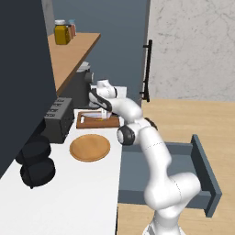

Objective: Pick up the knife from the drawer and place it on the cutting board. Then place the meat from the plate to the cutting board.

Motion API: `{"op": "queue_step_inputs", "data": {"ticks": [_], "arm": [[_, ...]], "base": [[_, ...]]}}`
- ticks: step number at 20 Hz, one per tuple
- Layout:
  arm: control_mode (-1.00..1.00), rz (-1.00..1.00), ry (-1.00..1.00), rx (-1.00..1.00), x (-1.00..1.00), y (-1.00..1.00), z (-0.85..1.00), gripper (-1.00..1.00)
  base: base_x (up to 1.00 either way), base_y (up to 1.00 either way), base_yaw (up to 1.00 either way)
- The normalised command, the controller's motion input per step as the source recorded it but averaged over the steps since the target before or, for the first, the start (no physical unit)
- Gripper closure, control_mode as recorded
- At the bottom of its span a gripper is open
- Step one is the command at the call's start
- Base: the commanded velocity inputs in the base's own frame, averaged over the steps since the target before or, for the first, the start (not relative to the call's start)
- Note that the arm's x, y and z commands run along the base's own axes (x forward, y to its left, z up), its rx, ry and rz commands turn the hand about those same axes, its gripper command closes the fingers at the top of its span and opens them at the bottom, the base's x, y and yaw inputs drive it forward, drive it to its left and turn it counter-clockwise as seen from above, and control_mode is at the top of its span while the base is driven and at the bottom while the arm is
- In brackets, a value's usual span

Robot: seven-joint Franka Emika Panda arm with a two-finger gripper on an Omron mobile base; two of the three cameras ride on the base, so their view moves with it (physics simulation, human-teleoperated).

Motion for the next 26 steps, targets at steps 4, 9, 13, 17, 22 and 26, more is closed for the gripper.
{"op": "queue_step_inputs", "data": {"ticks": [4, 9, 13, 17, 22, 26], "arm": [[-1.0, 0.0, -0.02, 0.0, -0.39, 0.0, 0.0, -1.0], [-1.0, 0.0, -0.08, 0.0, -0.7, -0.02, 0.23, -1.0], [-1.0, -0.05, -0.12, 0.0, -1.0, 0.0, 0.26, -1.0], [-1.0, -0.12, -0.1, 0.0, -1.0, -0.12, 0.06, -1.0], [-1.0, -0.14, -0.09, 0.0, -1.0, -0.38, -0.03, -1.0], [-1.0, -0.2, -0.14, 0.01, -1.0, -0.49, 0.0, -1.0]], "base": [[0.0, 0.0, 0.0], [0.0, 0.0, 0.0], [0.0, 0.0, 0.0], [0.0, 0.0, 0.0], [0.0, 0.0, 0.0], [0.0, 0.0, 0.0]]}}
